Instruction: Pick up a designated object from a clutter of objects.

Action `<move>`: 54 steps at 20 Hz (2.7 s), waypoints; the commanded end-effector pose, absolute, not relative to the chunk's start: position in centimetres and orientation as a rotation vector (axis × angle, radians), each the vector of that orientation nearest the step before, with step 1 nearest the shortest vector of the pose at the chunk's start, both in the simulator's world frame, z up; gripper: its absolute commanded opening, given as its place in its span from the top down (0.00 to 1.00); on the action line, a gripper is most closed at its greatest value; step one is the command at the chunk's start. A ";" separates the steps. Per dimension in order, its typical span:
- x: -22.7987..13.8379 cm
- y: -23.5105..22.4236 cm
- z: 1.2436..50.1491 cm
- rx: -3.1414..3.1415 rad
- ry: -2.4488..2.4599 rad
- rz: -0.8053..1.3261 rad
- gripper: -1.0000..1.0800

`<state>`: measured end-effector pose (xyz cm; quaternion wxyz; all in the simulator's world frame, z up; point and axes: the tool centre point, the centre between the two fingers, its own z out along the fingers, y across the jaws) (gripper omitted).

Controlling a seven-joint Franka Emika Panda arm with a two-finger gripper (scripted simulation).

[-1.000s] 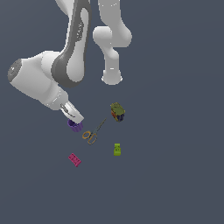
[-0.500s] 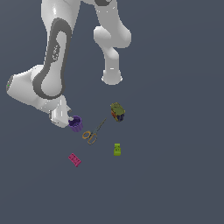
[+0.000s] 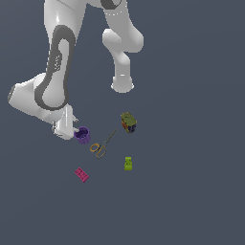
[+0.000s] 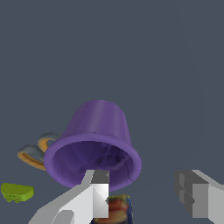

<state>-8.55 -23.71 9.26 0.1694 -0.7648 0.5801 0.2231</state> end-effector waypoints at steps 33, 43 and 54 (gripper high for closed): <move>-9.8 -22.3 11.7 -2.167 1.656 0.636 1.00; -11.2 -22.5 21.9 -2.167 1.659 0.638 1.00; -12.6 -22.7 33.4 -2.167 1.660 0.638 1.00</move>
